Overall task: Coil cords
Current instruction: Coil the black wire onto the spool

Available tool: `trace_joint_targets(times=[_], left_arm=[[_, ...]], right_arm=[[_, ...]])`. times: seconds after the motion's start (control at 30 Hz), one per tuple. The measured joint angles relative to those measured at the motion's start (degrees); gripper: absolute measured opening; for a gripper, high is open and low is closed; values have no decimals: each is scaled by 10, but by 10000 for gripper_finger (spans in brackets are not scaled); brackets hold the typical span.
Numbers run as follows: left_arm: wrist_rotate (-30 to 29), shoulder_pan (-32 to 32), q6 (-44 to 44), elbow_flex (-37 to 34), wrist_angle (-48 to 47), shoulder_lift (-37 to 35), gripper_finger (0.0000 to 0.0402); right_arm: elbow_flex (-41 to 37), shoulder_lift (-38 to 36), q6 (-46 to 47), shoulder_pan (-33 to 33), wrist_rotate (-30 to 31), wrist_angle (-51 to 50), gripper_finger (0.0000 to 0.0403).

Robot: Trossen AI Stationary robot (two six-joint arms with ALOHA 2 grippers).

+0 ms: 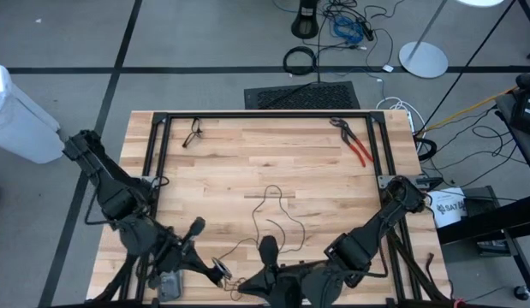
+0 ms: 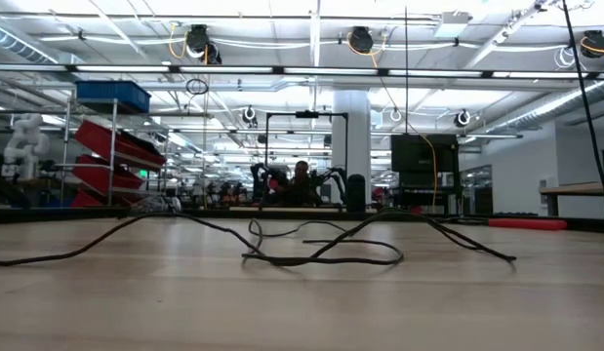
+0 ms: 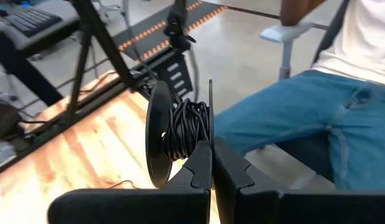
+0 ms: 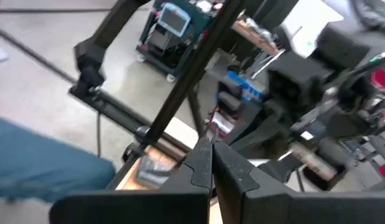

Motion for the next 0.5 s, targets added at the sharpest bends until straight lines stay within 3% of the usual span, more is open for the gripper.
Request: trace_joint_targets(times=[0.33,0.5], left_arm=[[119,32,41,0,46,31,2],[134,33,55,0,66,34,2]], right_arm=[[0,15,-8,-34,3,7,0],[0,25,1,-48,-12,4,0]])
